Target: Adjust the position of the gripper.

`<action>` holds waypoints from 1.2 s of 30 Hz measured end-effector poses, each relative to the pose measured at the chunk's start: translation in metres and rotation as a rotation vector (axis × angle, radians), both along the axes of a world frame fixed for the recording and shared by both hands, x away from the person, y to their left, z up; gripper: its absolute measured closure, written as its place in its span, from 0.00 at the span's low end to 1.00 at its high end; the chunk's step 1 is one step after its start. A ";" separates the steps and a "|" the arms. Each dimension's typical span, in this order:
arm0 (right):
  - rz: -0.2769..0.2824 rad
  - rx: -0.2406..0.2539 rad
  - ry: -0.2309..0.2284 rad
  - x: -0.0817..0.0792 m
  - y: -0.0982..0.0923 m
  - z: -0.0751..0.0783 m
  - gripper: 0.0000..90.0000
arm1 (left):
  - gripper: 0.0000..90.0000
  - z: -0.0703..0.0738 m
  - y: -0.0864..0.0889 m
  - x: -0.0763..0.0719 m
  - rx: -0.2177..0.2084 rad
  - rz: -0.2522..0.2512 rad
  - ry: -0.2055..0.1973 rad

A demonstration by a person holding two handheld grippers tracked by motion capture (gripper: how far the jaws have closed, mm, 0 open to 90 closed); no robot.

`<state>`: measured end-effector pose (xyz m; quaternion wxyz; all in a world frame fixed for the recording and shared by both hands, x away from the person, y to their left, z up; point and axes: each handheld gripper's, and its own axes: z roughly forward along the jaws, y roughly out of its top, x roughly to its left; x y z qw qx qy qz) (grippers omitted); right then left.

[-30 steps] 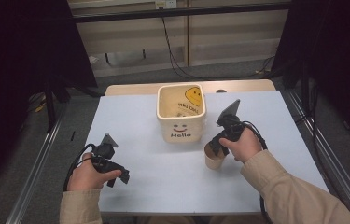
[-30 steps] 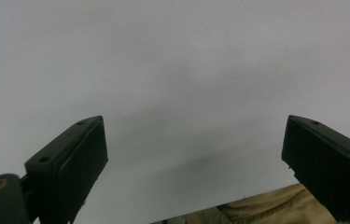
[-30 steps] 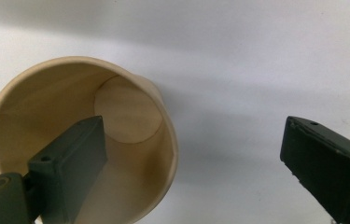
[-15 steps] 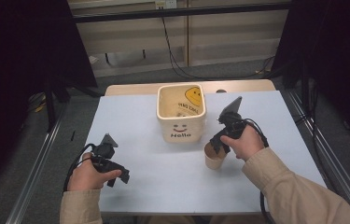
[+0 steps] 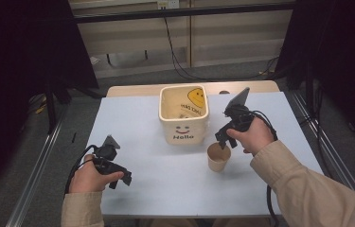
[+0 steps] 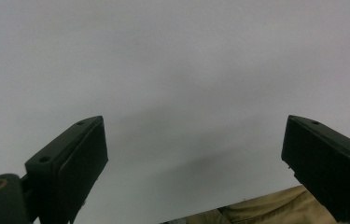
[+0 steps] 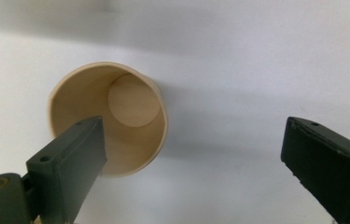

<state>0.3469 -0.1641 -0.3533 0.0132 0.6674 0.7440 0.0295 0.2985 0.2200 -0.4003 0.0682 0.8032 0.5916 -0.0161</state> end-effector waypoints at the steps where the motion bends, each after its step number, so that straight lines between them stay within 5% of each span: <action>1: 0.008 0.009 -0.001 0.001 0.000 0.006 0.07 | 0.08 0.000 0.000 0.000 -0.001 0.000 0.001; 16: 0.021 -0.008 -0.003 0.003 0.002 0.031 0.07 | 0.08 0.000 0.000 0.000 -0.005 0.006 0.006; 36: 0.091 -0.018 -0.023 0.003 0.043 0.040 0.07 | 0.08 0.002 -0.001 -0.001 -0.016 0.010 0.003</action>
